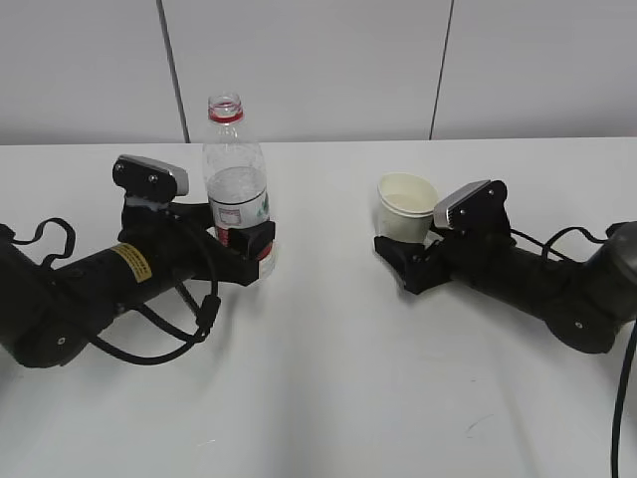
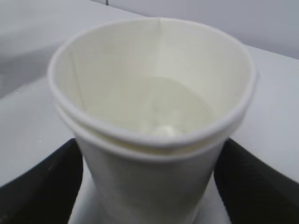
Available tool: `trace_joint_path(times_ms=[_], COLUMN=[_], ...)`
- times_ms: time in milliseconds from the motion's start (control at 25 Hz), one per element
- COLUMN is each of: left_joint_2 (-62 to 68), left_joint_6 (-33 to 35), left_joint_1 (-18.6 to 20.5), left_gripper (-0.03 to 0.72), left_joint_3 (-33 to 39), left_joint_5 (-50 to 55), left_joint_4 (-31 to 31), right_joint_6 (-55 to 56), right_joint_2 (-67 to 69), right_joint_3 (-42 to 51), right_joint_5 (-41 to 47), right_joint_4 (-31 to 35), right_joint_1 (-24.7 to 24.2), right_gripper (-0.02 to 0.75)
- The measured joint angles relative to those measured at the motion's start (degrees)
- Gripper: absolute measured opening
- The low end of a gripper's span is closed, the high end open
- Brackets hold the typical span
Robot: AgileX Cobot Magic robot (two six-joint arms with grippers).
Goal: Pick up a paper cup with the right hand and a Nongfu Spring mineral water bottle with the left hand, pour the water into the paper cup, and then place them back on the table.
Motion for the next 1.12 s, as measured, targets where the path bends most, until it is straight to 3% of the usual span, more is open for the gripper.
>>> trace_joint_path(times_ms=[240, 440, 600, 840, 1000, 1120], left_joint_2=[-3.8, -10.2, -15.3, -16.8, -17.2, -18.1], left_joint_6=[0.0, 3.8, 10.5, 11.9, 12.1, 12.1], left_joint_1=[0.0, 0.9, 7.2, 19.1, 21.2, 21.2], left_gripper=[0.567, 0.567, 0.568, 0.567, 0.559, 0.554], left_joint_3=[7.3, 15.3, 15.9, 15.0, 7.3, -4.3], left_joint_5=[0.5, 1.7, 7.9, 9.3, 27.0, 55.1], left_joint_4=[-1.4, -9.7, -15.3, -15.9, -14.3, -13.9], right_joint_6=[0.2, -0.5, -1.4, -1.6, 1.9, 9.2], right_joint_2=[-4.5, -10.3, -13.2, -13.4, -15.3, -19.9], right_joint_3=[8.5, 16.9, 18.7, 15.0, 9.4, 3.3], right_joint_5=[-0.5, -0.9, -1.1, 1.2, 16.3, 38.6], right_joint_4=[2.8, 13.3, 20.7, 21.7, 18.7, 12.3], right_joint_1=[0.0, -0.9, -6.6, -15.2, -15.7, -15.7], right_gripper=[0.661, 0.657, 0.642, 0.628, 0.618, 0.612])
